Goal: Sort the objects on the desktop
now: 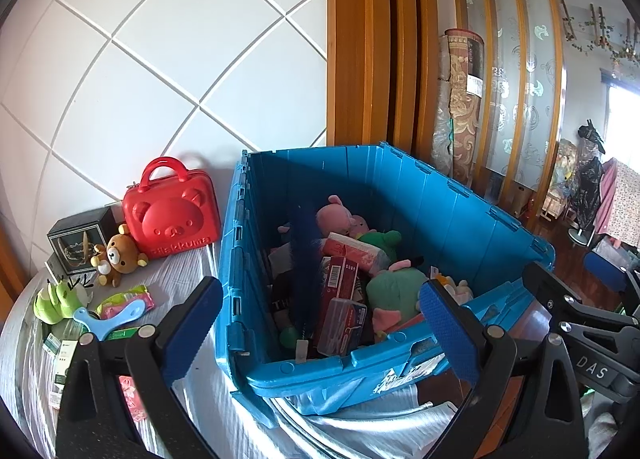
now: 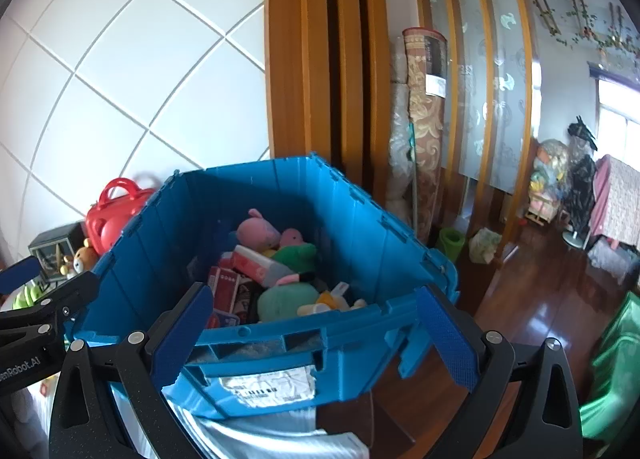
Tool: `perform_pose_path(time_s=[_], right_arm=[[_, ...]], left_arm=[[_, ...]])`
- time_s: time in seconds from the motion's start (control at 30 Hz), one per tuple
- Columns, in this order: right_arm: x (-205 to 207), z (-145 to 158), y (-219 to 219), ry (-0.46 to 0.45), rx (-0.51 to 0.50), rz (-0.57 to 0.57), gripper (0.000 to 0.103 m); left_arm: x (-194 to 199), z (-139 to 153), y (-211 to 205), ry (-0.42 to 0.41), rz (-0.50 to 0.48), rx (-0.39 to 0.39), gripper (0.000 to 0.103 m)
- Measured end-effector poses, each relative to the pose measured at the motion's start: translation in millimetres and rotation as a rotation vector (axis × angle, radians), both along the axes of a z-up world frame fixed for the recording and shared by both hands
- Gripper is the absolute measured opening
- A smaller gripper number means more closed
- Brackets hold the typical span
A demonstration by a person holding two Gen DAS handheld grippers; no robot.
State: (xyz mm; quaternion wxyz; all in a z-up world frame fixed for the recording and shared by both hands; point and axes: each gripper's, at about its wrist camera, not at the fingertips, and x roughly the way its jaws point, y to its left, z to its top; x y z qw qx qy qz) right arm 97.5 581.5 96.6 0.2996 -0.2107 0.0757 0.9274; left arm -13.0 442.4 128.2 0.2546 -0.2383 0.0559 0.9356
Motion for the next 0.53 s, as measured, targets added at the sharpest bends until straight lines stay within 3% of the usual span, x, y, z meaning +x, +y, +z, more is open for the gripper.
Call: perform_pose_path(time_s=[0.53], right_arm=[[-2.8,-2.0,7.4,0.000,-0.009,-0.011,0.103]], left_arm=[[-3.4,-1.1,3.3,0.004,-0.014,0.002,0.100]])
